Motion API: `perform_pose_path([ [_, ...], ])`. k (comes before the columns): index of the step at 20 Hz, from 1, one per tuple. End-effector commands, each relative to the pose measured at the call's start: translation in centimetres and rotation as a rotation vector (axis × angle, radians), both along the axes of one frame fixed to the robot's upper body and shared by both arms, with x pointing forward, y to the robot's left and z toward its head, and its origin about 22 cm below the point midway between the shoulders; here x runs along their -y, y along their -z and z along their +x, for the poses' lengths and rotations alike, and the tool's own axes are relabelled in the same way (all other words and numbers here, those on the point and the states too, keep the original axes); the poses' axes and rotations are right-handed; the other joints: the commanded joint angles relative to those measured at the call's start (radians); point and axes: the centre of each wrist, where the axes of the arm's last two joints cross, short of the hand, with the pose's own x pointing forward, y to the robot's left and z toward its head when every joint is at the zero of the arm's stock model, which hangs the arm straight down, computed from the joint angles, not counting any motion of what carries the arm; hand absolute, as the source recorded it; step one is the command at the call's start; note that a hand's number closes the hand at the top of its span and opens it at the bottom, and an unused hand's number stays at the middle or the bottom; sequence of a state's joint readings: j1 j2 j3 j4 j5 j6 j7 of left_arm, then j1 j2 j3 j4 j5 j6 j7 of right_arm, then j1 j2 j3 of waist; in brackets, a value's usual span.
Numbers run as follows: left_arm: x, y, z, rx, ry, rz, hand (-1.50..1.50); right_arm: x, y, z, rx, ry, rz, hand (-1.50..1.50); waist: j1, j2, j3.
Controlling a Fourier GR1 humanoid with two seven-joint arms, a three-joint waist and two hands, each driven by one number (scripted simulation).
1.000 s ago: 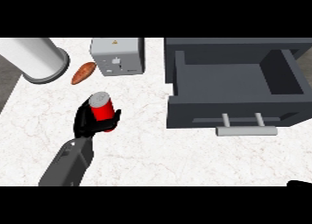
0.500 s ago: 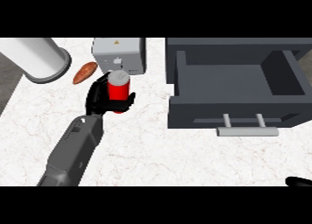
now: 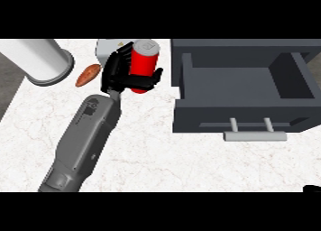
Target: Pick up the can, place it into the drawer and close the drawer
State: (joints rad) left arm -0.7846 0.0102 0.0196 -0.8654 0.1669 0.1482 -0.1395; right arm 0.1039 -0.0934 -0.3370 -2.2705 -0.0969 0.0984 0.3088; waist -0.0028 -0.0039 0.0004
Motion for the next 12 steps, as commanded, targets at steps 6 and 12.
perform_pose_path([
  [6,5.7,-10.1,0.6,0.034,0.033,0.018,1.5,1.3,-1.0,-0.6,0.018,0.0,-0.018,-1.5,-0.012,0.002,0.0],
  [12,9.3,-14.7,0.6,0.054,0.057,0.064,1.5,0.0,-1.0,1.1,0.017,0.003,-0.001,-1.5,-0.015,0.005,0.0],
])
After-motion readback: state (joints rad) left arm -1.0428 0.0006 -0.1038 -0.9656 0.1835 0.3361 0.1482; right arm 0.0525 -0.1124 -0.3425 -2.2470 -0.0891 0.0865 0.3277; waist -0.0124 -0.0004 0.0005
